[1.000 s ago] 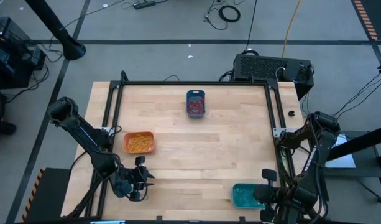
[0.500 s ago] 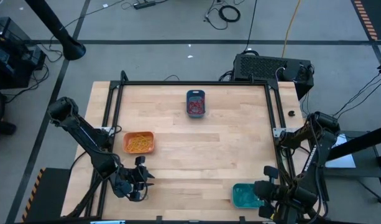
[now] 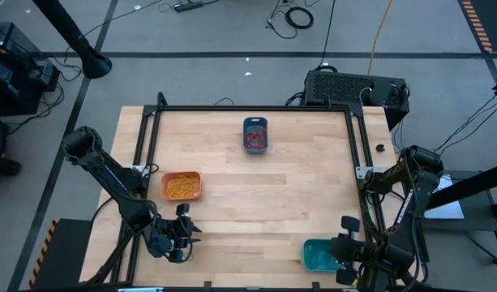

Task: Sort rubber bands into baskets
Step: Put the blue rubber band into the light blue bin

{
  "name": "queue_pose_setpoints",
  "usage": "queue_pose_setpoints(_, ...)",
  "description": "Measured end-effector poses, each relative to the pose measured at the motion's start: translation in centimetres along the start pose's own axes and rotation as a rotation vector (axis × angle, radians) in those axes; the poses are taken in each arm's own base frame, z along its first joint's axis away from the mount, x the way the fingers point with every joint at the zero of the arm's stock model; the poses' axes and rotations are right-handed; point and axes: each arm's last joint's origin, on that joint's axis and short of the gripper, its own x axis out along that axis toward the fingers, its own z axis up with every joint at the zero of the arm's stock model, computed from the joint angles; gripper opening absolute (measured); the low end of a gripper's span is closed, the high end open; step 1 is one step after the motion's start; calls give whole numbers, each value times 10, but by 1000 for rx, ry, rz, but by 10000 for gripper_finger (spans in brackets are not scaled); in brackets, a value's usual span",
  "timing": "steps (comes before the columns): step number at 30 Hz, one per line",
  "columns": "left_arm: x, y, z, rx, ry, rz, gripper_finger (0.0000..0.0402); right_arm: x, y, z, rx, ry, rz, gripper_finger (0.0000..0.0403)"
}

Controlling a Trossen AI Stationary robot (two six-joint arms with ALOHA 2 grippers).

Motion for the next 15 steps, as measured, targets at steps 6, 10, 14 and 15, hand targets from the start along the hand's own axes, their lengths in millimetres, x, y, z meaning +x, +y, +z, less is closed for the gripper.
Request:
queue_pose_setpoints(6, 0, -2, -2, -88, 76, -83, 134, 1, 5, 14, -90, -257, -18, 70)
queue_pose_setpoints(10, -1, -4, -4, -136, 130, -134, 134, 8, 11, 28, -116, -306, 18, 70)
queue_pose_setpoints(14, -1, -4, -4, -135, 131, -134, 134, 26, 15, 43, -192, -362, 60, 70)
queue_pose_setpoints(15, -1, -4, -4, -134, 132, -133, 134, 32, 16, 47, -217, -382, 72, 70)
